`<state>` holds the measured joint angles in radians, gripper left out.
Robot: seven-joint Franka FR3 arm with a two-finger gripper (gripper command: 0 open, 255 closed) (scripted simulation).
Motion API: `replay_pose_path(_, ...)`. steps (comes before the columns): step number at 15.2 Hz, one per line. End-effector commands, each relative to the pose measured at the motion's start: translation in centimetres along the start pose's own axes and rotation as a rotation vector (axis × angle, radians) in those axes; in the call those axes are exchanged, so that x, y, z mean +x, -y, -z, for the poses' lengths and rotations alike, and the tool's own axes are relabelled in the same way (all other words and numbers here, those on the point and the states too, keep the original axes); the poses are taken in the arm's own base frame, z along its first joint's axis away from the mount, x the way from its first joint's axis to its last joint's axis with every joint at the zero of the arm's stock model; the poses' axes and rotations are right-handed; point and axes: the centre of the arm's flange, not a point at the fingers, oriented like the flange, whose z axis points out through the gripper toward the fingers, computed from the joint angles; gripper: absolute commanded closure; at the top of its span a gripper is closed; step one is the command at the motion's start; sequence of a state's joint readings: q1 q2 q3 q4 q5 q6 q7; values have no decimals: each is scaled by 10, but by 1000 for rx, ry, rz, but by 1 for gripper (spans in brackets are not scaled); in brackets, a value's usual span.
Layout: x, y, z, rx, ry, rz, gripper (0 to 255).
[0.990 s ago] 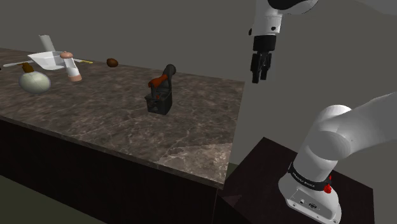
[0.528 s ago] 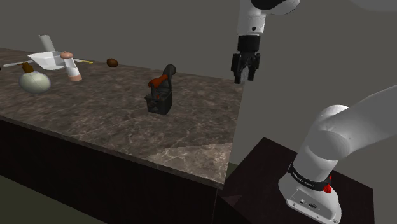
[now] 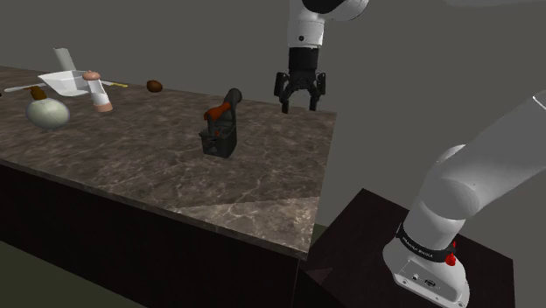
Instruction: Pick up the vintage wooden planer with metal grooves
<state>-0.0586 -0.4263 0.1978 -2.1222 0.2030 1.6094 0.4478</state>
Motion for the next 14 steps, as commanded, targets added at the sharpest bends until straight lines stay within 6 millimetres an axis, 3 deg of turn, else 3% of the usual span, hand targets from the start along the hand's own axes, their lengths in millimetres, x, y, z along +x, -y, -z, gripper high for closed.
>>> replay_pose_path(1, 15, 24, -1, 3, -7, -71, 0)
replay_pose_path(8, 79, 87, -1, 6, -34, -300, 0)
replay_pose_path(14, 143, 129, 1, 9, -57, -496, 0)
